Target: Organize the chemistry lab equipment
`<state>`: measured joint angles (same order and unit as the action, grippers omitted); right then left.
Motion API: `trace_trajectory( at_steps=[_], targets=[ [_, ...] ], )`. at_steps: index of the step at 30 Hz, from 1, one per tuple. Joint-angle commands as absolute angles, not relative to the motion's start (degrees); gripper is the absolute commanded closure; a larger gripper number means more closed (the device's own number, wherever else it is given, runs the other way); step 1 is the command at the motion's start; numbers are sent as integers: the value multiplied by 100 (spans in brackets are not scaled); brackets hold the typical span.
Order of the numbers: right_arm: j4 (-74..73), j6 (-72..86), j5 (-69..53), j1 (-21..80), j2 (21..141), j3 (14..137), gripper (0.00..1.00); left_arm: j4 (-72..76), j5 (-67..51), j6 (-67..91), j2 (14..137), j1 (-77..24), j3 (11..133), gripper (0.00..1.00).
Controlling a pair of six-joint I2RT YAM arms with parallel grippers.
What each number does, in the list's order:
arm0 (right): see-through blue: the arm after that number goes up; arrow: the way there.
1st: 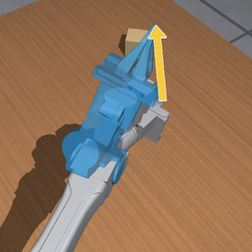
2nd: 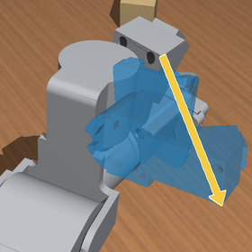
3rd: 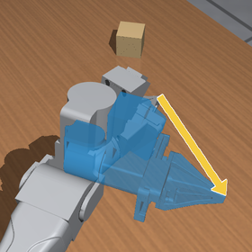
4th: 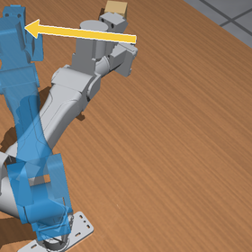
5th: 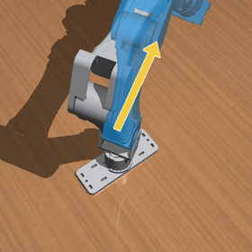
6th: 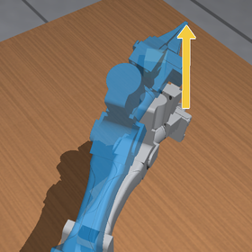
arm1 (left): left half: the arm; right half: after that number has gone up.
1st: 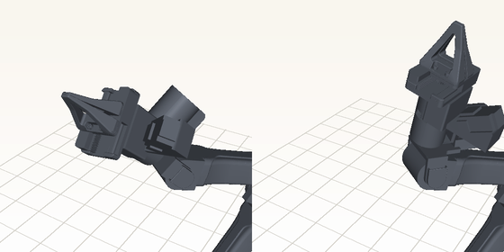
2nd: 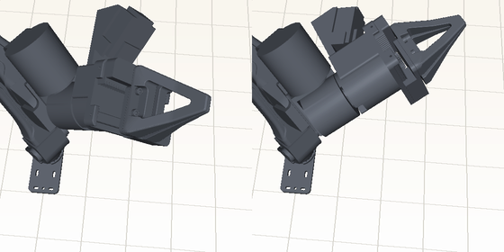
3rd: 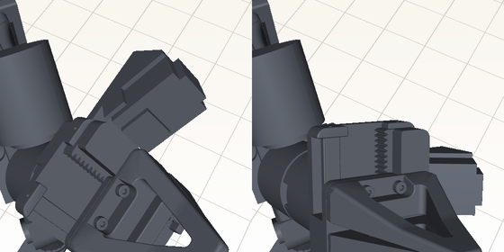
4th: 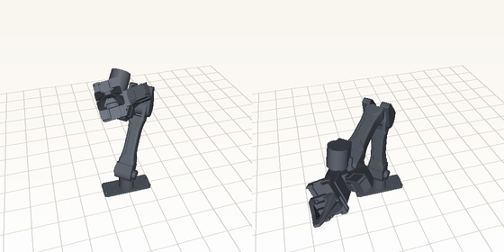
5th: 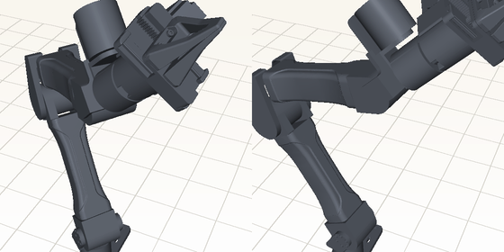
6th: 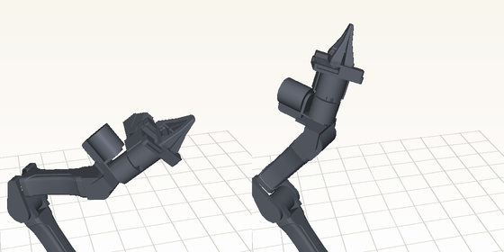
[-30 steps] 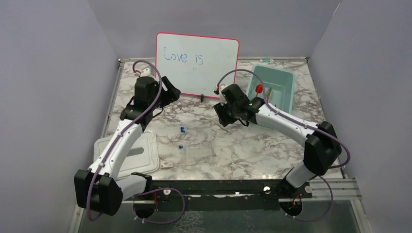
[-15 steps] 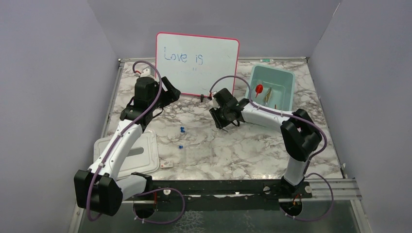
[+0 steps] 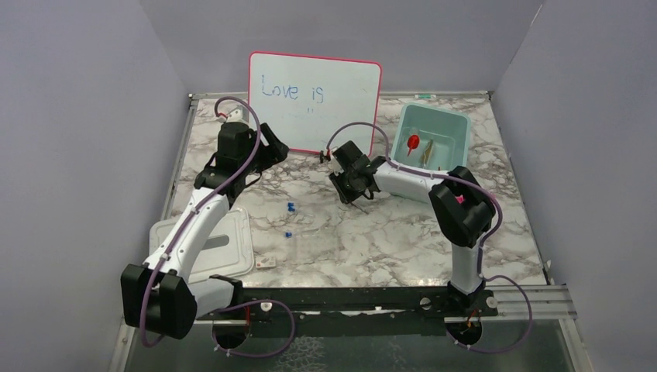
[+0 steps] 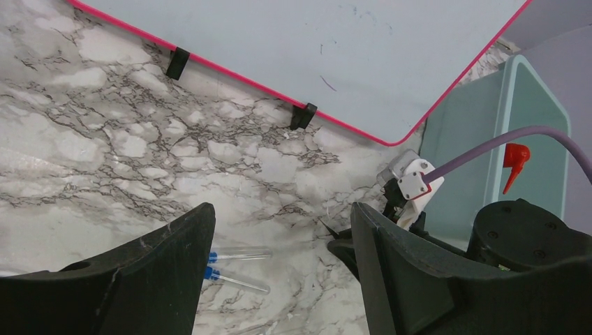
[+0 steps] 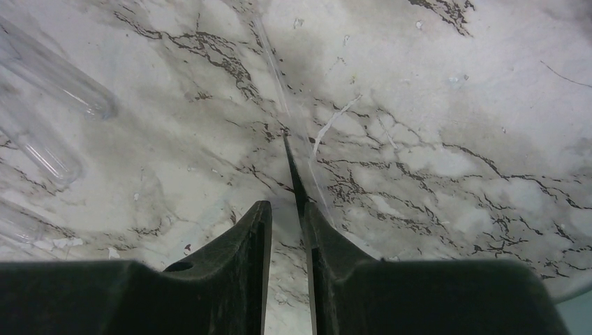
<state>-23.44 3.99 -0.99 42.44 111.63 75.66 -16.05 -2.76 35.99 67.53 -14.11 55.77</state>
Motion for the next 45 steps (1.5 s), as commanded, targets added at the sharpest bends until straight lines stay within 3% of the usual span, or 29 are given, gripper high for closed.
trace_trajectory(
  at_steps=[1, 8, 26, 32, 39, 45],
  targets=[
    [-2263, 255, -101, 4293, 11323, 7675, 72, -1591, -294, 3532, 6835, -1441, 5786, 26],
    [-2291, 226, -296, 4289, 11367, 7586, 73, -1574, -290, 3566, 6918, -1443, 5810, 26],
    [-2466, 459, 497, 4298, 10913, 7829, 62, -1556, -302, 3551, 6998, -1441, 5906, 26],
    [-2528, 371, 749, 4289, 11028, 7865, 76, -1560, -293, 3518, 6975, -1441, 5906, 26],
    [-2583, 290, 691, 4290, 11223, 7976, 74, -1573, -290, 3490, 6978, -1441, 5906, 26],
    [-2631, 229, 950, 4292, 11330, 8007, 83, -1606, -260, 3464, 6970, -1441, 5905, 26]
  ],
)
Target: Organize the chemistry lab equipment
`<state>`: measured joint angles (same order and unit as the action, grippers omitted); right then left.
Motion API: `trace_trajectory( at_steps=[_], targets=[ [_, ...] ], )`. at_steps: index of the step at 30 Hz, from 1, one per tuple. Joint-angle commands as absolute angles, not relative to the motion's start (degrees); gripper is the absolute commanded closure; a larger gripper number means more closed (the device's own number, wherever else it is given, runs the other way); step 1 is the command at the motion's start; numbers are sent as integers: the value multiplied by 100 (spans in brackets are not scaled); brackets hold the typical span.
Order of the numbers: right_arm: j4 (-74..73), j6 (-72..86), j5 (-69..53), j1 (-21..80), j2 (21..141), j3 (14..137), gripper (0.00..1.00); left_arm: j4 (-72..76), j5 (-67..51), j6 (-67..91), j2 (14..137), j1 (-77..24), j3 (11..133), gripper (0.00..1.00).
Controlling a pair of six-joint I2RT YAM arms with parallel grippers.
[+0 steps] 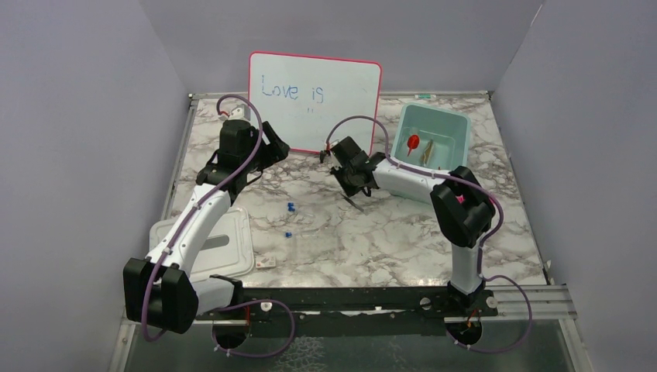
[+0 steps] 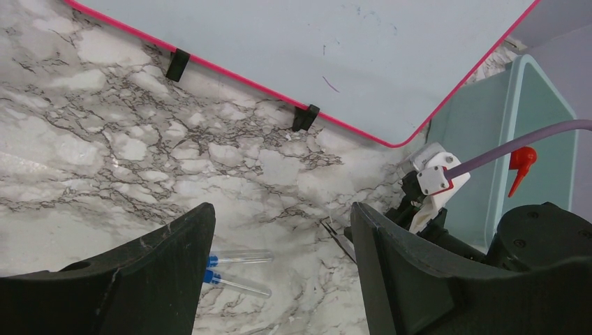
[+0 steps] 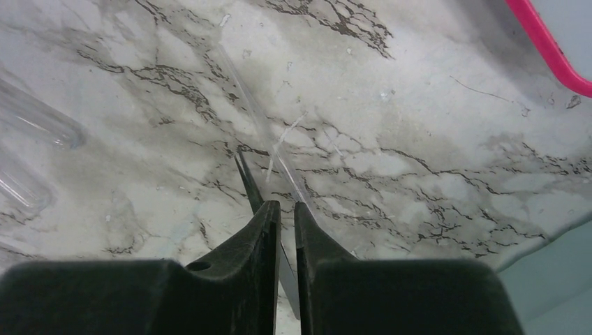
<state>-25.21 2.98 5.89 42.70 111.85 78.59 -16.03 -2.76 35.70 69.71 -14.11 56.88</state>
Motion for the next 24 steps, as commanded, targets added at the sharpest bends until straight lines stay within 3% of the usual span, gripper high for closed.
trace_trajectory(
  at_steps=[1, 5, 13, 24],
  targets=[
    [-2643, 205, 1012, 4294, 11357, 8019, 83, -1619, -258, 3459, 6966, -1444, 5906, 26],
    [-2646, 180, 1213, 4286, 11451, 8058, 83, -1641, -243, 3454, 6960, -1441, 5915, 26],
    [-2662, 56, 701, 4280, 11611, 8019, 73, -1650, -220, 3455, 6954, -1441, 5931, 26],
    [-2874, -170, 217, 4265, 11663, 8038, 71, -1668, -219, 3412, 6981, -1441, 5959, 26]
  ],
)
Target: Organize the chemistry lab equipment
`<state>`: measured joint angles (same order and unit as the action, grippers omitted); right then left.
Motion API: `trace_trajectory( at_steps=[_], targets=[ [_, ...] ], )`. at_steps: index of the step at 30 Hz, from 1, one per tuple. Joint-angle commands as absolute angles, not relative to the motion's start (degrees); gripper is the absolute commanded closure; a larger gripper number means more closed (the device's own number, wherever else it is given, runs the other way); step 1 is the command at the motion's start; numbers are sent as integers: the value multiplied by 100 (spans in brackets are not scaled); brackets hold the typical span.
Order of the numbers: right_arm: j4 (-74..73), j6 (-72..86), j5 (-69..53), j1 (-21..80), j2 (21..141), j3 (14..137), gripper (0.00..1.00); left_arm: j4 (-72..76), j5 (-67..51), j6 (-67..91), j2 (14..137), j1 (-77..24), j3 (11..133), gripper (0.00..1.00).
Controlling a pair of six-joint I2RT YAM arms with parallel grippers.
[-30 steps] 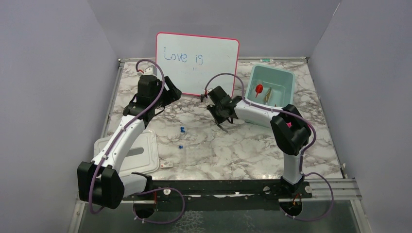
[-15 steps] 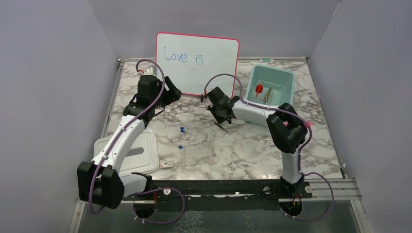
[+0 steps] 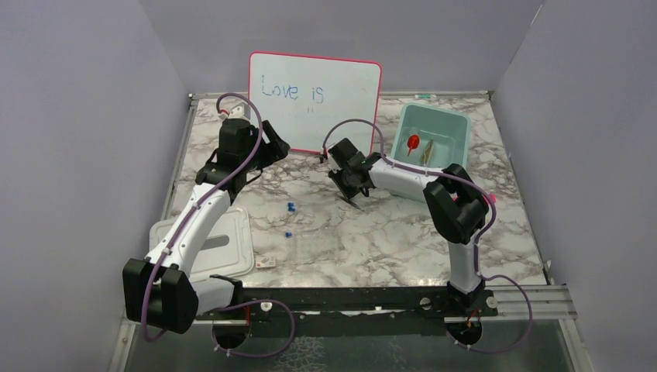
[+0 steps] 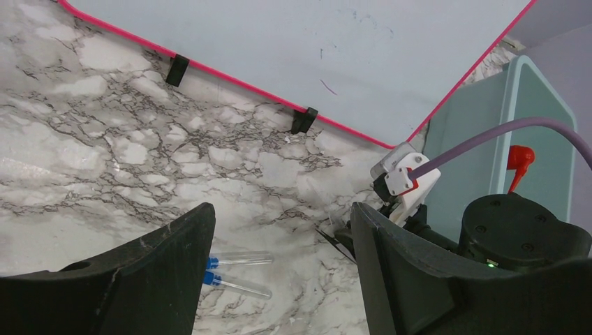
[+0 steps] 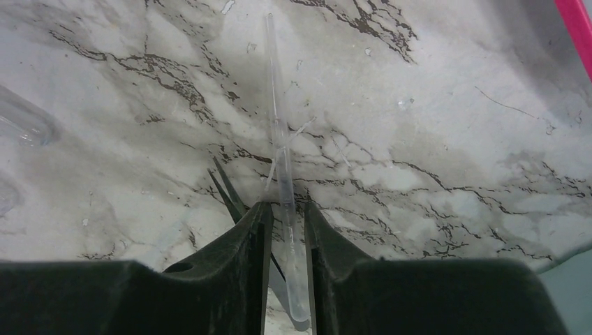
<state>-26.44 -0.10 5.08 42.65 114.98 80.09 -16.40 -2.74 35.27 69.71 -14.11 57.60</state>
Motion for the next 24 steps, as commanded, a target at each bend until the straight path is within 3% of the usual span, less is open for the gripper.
trace_trajectory(
  at_steps=[1, 6, 12, 24],
  targets=[
    [-2905, -189, 226, 4263, 11710, 8056, 71, -1670, -219, 3406, 6986, -1441, 5971, 26],
    [-3001, -168, 265, 4228, 11911, 8150, 73, -1705, -202, 3360, 6983, -1441, 6003, 26],
    [-2996, -87, 417, 4228, 11748, 8294, 92, -1731, -202, 3357, 6934, -1442, 5986, 26],
    [-2619, 300, 1315, 4153, 9618, 8114, 94, -1660, -114, 3400, 6769, -1441, 5863, 26]
  ],
)
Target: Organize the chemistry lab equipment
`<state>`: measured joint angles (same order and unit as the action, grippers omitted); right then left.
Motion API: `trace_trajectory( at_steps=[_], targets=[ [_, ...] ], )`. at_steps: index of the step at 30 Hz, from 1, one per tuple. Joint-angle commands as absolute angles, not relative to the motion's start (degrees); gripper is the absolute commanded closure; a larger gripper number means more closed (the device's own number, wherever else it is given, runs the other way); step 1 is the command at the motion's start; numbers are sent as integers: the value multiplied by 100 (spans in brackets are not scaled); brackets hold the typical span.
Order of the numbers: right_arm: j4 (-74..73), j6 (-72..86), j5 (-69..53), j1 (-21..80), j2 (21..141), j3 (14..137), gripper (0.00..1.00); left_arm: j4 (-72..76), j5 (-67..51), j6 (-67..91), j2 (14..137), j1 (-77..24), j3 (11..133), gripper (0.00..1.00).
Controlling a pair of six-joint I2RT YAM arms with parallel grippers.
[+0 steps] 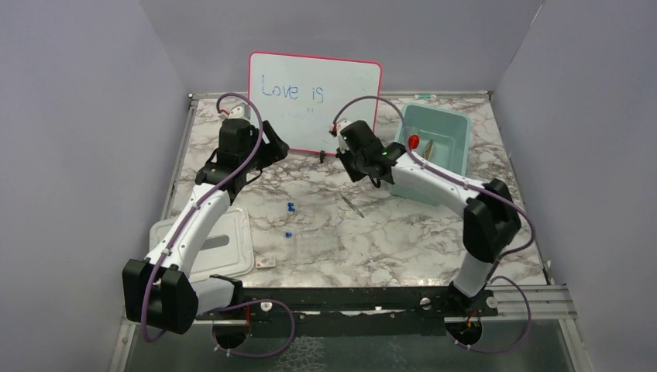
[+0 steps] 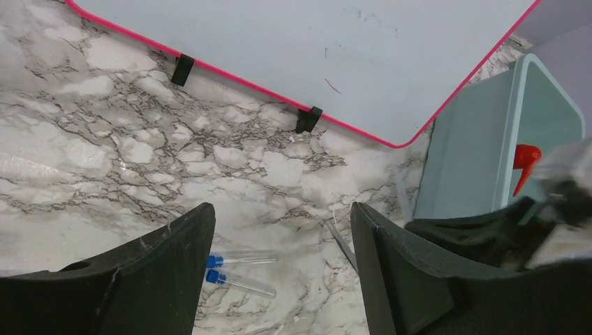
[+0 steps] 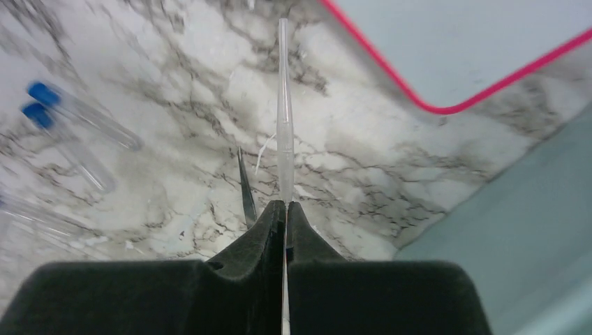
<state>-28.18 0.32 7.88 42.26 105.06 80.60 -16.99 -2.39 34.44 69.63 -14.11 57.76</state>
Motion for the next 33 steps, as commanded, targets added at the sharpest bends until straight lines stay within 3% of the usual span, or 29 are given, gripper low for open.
trace_trajectory(
  at_steps=[1, 12, 18, 33],
  targets=[
    [-2633, 369, 1400, 4099, 9429, 8136, 94, -1637, -122, 3407, 6746, -1441, 5844, 26],
    [-3037, 1280, 2483, 2506, 8024, 8309, 94, -1146, -639, 3484, 6639, -1441, 5612, 26],
    [-3589, 2147, 1897, 1010, 8056, 7962, 94, -1060, -709, 3489, 6618, -1441, 5510, 26],
    [-3216, 2604, 1670, 738, 9630, 7490, 94, -1104, -962, 3551, 6814, -1441, 5535, 26]
  ],
)
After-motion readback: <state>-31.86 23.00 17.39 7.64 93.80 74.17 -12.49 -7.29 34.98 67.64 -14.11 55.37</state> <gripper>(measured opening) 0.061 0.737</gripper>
